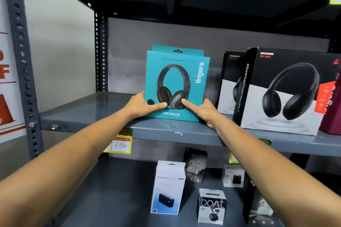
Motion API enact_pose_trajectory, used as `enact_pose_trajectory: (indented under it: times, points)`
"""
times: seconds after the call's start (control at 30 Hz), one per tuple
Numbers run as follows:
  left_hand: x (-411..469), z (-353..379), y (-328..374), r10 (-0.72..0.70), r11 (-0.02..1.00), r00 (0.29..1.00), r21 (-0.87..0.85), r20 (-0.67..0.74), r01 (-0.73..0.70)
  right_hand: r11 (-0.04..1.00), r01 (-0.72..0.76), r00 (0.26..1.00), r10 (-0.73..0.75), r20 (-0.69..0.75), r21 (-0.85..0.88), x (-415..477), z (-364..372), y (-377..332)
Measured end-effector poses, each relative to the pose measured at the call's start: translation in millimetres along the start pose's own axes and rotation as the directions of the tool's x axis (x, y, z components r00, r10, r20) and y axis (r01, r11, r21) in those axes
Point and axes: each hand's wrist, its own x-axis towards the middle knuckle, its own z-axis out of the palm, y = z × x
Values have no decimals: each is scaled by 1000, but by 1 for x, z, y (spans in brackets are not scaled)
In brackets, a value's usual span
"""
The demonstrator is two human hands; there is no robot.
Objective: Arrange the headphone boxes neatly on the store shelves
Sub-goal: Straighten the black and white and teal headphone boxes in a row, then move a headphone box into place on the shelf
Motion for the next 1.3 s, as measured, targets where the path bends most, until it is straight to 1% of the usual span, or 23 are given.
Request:
enact_pose_trajectory:
  times: [0.07,0.13,0.17,0.2,0.23,0.27,0.3,0.37,0.47,0.5,0.53,0.57,0.6,0.67,0.73,0.77,0.8,0.9,0.97,1.03,1.17,1.23,1.3]
  points:
    - [0,-2,0,-22,999,998,-41,-55,20,999,10,993,-15,-115,-46,-4,2,-4]
    - [-5,-4,4,33,997,959,-59,-281,-52,983,116,935,-156,-318,-143,-12,-1,-9]
    - [-9,-6,8,104,991,900,-29,-422,-128,960,209,886,-266,-379,-185,-19,-6,-12]
    - [-15,-9,13,181,979,818,26,-546,-200,927,294,834,-368,-411,-233,-28,-13,-16]
    - [-20,-9,19,246,964,734,81,-633,-254,881,359,779,-465,-421,-308,-38,-25,-20]
    - [-24,-8,27,293,950,673,125,-679,-287,822,403,724,-555,-408,-403,-49,-41,-22]
    - [-28,-5,35,329,938,636,163,-698,-306,749,427,672,-637,-376,-506,-60,-58,-22]
    - [-35,12,57,374,920,609,199,-700,-337,568,428,579,-770,-269,-703,-81,-100,-21]
    - [-47,56,96,427,889,644,166,-634,-426,336,343,494,-859,-136,-877,-102,-162,-14]
    - [-51,77,109,452,874,661,149,-599,-462,291,311,475,-872,-117,-905,-106,-184,-11]
    - [-54,100,121,470,864,686,131,-555,-486,279,279,466,-876,-125,-919,-109,-204,-8]
    - [-56,123,132,475,864,724,109,-500,-492,311,247,471,-866,-167,-918,-111,-223,-4]
    - [-56,145,144,463,874,770,79,-439,-480,382,217,490,-838,-238,-898,-111,-240,0]
    - [-52,181,167,387,911,860,-9,-331,-413,606,179,548,-716,-433,-775,-112,-261,9]
    - [-41,206,188,288,938,920,-115,-264,-327,839,105,651,-464,-601,-534,-110,-272,18]
    - [-33,213,195,239,949,942,-150,-236,-278,906,62,710,-335,-619,-418,-106,-277,22]
    - [-25,218,197,189,961,960,-164,-207,-224,939,21,755,-241,-611,-344,-100,-282,26]
    - [-3,223,190,69,987,987,-132,-147,-88,959,-56,828,-112,-550,-278,-81,-305,33]
    - [8,222,176,5,988,994,-153,-111,-23,980,-27,897,-63,-437,-196,-69,-310,35]
    - [18,222,166,-76,974,997,-216,-11,71,995,7,952,-35,-305,-95,-59,-309,38]
    - [32,221,158,-124,945,978,-281,170,169,999,-14,988,8,-154,-35,-44,-309,44]
    - [38,221,155,-113,931,972,-319,208,177,999,-27,995,25,-97,-20,-39,-311,45]
    - [41,221,152,-115,928,973,-329,202,178,999,-46,997,45,-64,-7,-36,-311,46]
